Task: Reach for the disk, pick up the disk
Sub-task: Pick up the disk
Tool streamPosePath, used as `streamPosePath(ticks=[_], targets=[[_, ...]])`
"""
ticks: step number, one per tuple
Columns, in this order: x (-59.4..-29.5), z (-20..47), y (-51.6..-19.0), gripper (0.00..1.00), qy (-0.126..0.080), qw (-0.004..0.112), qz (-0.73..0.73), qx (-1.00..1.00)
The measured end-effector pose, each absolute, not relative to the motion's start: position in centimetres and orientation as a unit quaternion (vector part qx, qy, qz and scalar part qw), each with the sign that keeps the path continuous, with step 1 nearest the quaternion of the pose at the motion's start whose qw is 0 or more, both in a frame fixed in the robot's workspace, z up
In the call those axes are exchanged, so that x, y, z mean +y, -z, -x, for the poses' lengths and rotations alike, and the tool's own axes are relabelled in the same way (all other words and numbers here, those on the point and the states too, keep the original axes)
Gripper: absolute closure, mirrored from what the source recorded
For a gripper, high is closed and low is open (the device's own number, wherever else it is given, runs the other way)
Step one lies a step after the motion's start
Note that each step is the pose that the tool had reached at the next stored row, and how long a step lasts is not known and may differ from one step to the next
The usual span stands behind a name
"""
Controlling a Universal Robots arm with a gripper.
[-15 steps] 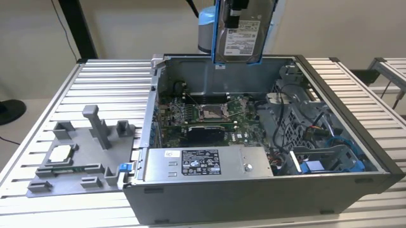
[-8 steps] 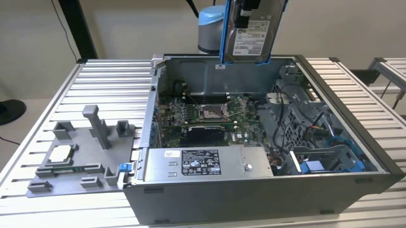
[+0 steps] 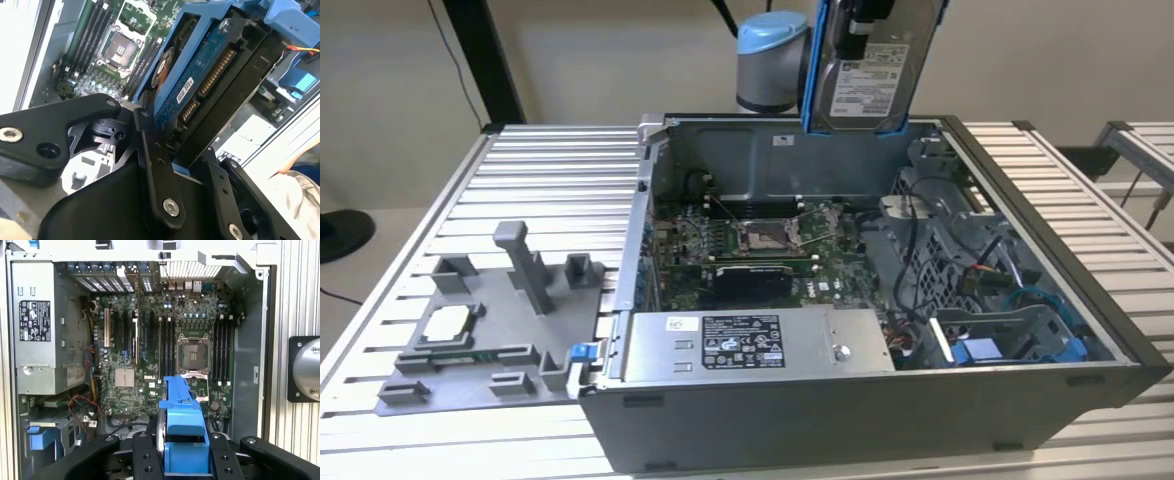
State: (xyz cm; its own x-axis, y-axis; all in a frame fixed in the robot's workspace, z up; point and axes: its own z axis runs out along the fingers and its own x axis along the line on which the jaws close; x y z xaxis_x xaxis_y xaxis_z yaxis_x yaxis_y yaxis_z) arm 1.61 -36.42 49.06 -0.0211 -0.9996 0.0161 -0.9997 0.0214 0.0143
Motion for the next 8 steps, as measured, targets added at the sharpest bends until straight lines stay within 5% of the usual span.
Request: streamPosePath(ticks=[8], targets=[[-36.4,-3.7,-49.1,1.0,0.0,0.011,-0.7,-0.714]])
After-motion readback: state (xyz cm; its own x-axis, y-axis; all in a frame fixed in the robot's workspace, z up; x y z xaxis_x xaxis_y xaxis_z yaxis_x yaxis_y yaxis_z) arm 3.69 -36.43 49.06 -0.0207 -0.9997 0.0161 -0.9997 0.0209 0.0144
